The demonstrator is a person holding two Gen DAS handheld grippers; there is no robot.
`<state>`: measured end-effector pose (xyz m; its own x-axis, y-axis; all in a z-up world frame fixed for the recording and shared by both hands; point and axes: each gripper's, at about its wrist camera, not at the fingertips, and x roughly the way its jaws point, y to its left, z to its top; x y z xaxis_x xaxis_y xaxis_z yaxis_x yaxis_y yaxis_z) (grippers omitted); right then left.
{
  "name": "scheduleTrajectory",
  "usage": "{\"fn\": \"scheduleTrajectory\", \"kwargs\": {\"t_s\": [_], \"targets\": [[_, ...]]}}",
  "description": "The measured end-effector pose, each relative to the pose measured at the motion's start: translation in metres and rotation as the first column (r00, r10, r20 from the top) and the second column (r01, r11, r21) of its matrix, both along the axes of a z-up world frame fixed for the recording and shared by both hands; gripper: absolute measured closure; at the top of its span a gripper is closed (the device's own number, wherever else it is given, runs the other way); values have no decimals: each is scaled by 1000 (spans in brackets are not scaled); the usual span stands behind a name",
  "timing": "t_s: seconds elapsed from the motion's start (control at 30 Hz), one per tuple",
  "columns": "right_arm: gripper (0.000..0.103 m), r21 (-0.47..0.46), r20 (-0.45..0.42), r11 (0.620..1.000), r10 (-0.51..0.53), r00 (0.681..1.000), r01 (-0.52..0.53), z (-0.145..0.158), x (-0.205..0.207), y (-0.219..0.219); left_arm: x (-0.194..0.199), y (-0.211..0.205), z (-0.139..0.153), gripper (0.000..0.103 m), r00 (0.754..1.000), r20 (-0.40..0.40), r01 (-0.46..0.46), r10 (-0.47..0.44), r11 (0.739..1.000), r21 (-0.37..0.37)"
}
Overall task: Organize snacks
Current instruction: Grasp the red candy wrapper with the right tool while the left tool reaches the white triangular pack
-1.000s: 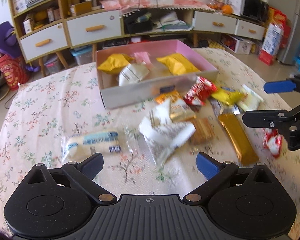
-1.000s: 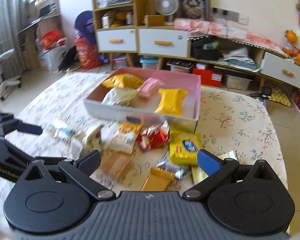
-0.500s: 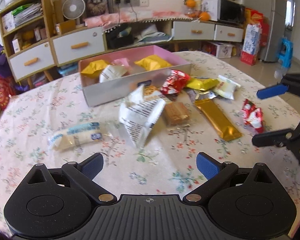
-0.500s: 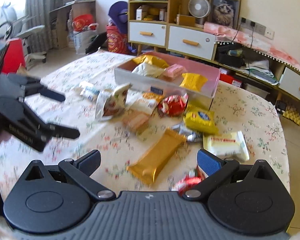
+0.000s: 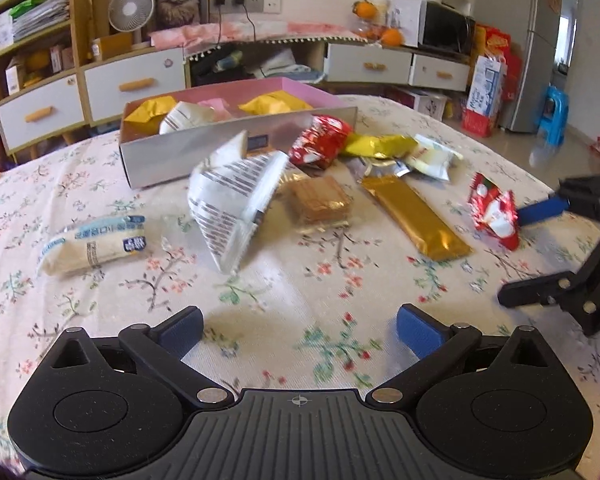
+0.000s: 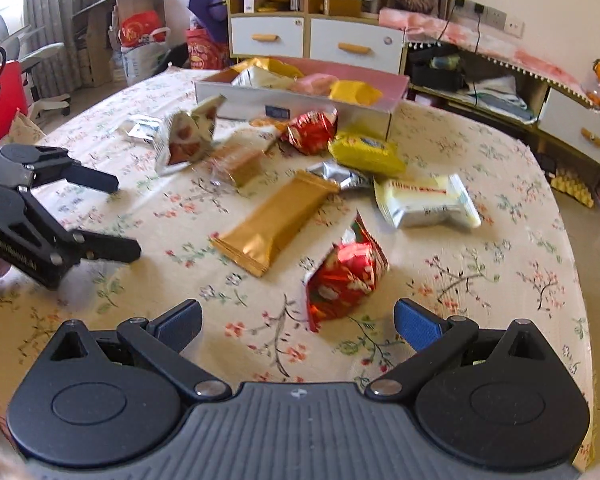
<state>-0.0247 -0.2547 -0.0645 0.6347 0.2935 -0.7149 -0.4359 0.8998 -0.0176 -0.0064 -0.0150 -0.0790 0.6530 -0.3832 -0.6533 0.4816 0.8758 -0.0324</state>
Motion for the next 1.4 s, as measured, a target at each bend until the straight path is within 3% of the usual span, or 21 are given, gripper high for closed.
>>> {"fn": "scheduleTrajectory", "kwargs": {"t_s": [0.1, 0.33, 0.57, 0.83, 1.2, 1.33, 1.4], "targets": [[0, 49, 2, 999, 13, 1000, -13, -5, 1, -7, 9, 2, -1, 0, 1000, 7, -19, 19, 1000, -5], [0, 40, -7, 998, 47, 999, -47, -2, 8, -5, 36, 1, 7, 2, 997, 29, -68, 67, 998, 19], [23, 44, 0, 998, 42, 999, -42, 3, 13, -9, 52, 0, 19, 8, 994, 51, -93, 93, 996, -6], [36, 43, 2, 998, 43, 999, -43, 5, 17, -10, 62, -10, 20, 18, 993, 60, -105, 104, 994, 12], [53, 40, 6, 998, 49, 999, -49, 10, 20, -8, 68, -14, 23, 47, 987, 54, -150, 149, 989, 18], [67, 35, 10, 998, 56, 998, -57, 11, 20, -7, 69, -14, 24, 47, 987, 45, -155, 155, 988, 15], [69, 33, 11, 998, 60, 998, -60, 12, 20, -6, 69, -15, 24, 49, 987, 45, -154, 154, 988, 16]]}}
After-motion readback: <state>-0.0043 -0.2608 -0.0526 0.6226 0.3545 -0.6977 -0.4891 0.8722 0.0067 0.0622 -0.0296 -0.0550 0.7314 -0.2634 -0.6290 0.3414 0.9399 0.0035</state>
